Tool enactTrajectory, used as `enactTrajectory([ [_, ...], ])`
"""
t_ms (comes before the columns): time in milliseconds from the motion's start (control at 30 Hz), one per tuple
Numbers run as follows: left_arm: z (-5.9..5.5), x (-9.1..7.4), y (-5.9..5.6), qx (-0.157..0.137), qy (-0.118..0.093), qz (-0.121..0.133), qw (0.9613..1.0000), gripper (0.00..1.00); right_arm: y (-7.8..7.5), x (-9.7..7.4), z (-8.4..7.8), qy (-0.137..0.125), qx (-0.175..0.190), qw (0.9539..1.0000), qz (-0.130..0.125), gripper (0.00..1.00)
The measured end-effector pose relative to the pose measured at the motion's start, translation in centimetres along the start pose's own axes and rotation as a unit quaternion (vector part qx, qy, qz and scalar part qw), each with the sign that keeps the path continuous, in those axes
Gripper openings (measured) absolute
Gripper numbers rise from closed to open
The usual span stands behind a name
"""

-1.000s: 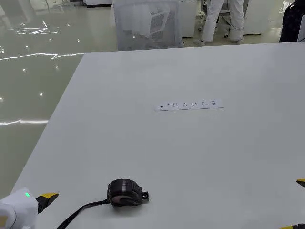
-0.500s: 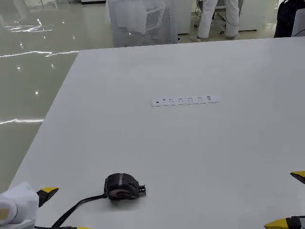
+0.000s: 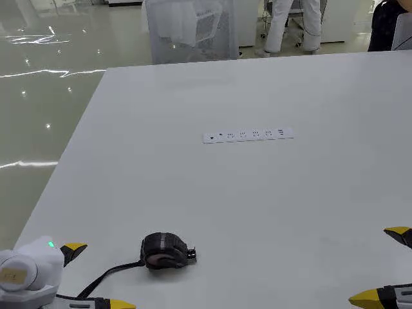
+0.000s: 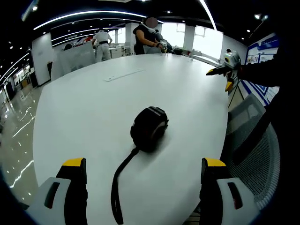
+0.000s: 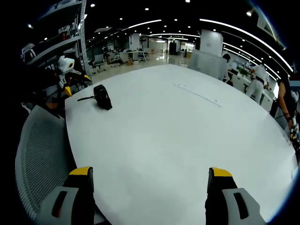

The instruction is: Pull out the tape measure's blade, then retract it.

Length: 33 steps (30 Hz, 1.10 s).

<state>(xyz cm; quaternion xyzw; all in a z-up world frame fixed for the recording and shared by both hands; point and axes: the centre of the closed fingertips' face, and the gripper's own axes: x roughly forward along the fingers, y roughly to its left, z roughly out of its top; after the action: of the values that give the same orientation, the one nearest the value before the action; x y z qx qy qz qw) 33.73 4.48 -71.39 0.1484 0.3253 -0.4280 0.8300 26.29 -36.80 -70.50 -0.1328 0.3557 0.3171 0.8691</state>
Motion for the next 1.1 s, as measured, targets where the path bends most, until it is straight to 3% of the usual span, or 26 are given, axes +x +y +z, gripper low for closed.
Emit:
enactTrajectory([
  [233, 0.6, 1.0, 0.2, 0.032, 0.016, -0.019, 0.9992, 0.99, 0.9, 0.6, 1.0, -0.002, -0.019, 0.9996, 0.022, 1.00],
  [367, 0.9, 1.9, 0.1, 0.081, 0.041, -0.032, 0.9953, 0.99, 1.3, 1.2, 1.2, 0.002, -0.037, 0.9988, 0.034, 1.00],
  [500, 1.5, 2.8, -0.2, 0.116, 0.053, -0.047, 0.9907, 0.99, 1.8, 1.5, 1.5, 0.009, -0.049, 0.9980, 0.039, 1.00],
  [633, 2.2, 3.5, -0.3, 0.133, 0.062, -0.062, 0.9872, 0.99, 2.2, 1.6, 1.6, 0.011, -0.057, 0.9973, 0.045, 1.00],
  [833, 2.9, 4.5, -0.4, 0.174, 0.076, -0.082, 0.9785, 0.99, 2.3, 1.9, 2.1, 0.009, -0.058, 0.9970, 0.049, 1.00],
  [933, 3.0, 5.1, -0.5, 0.199, 0.091, -0.094, 0.9712, 0.99, 2.4, 2.2, 2.8, 0.005, -0.064, 0.9965, 0.054, 1.00],
  [1100, 3.5, 6.0, -0.7, 0.223, 0.103, -0.110, 0.9632, 0.99, 2.3, 2.9, 3.4, 0.002, -0.074, 0.9955, 0.060, 1.00],
])
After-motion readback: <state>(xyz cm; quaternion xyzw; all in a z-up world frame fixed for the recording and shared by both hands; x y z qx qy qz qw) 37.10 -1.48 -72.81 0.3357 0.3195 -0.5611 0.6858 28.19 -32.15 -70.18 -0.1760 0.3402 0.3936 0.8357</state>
